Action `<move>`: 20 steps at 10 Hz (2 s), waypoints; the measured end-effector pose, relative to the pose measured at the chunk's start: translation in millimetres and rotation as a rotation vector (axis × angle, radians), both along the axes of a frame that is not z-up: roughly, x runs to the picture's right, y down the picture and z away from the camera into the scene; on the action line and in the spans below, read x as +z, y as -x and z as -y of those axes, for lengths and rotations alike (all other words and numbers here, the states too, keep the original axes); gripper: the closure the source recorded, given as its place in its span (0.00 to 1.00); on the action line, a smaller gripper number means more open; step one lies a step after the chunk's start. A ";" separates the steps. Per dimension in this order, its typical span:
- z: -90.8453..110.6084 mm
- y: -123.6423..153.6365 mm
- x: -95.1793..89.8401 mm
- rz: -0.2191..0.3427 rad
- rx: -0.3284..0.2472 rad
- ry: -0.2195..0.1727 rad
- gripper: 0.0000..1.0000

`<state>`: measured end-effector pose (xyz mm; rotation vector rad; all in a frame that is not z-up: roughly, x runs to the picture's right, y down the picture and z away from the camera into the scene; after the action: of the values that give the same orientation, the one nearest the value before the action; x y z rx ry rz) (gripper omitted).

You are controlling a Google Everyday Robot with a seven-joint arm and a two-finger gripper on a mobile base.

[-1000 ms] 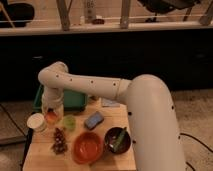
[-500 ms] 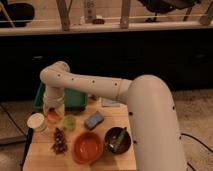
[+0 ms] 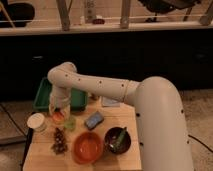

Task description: Place apple in plastic cup

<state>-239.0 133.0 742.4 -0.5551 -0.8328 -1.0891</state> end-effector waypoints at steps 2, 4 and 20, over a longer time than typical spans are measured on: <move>-3.8 -4.9 -2.1 -0.011 0.007 0.011 1.00; -4.8 -10.8 -2.9 -0.024 0.015 0.020 0.94; -17.1 -46.8 -21.5 -0.089 0.083 0.005 0.20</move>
<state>-192.1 150.1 720.9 -0.5643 -0.7747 -0.9802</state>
